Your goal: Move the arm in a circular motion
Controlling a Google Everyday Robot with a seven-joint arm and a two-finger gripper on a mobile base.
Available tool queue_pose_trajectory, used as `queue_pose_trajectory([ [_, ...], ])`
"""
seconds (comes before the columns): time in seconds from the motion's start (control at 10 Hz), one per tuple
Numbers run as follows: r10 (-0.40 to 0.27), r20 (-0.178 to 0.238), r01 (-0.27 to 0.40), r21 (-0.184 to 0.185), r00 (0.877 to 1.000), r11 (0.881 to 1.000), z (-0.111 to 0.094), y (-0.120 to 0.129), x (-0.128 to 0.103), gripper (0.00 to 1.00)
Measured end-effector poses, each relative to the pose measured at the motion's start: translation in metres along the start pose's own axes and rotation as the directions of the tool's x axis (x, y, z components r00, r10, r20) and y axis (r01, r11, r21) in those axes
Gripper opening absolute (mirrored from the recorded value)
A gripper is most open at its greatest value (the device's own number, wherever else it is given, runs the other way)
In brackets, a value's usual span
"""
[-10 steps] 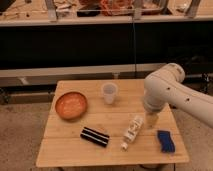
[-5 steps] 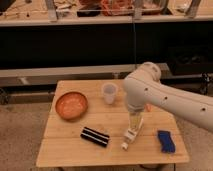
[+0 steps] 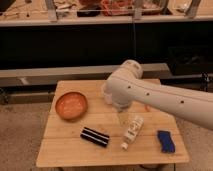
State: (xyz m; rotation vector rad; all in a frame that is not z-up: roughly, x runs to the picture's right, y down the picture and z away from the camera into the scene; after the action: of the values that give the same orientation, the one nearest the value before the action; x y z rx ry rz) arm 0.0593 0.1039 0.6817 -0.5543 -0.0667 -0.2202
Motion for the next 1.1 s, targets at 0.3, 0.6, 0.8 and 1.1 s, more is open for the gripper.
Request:
queue_pose_trajectory([
  [0.3, -0.045, 0.002, 0.045, 0.001, 0.999, 0.999, 0.004, -0.018, -0.01, 0.8],
  [0.6, -0.086, 0.02, 0.086, 0.012, 0.996, 0.996, 0.01, -0.043, -0.016, 0.8],
  [0.8, -0.113, 0.018, 0.113, 0.005, 0.993, 0.994, 0.011, -0.049, -0.013, 0.8],
  [1.1, -0.138, 0.029, 0.138, 0.005, 0.99, 0.99, 0.014, -0.06, -0.017, 0.8],
])
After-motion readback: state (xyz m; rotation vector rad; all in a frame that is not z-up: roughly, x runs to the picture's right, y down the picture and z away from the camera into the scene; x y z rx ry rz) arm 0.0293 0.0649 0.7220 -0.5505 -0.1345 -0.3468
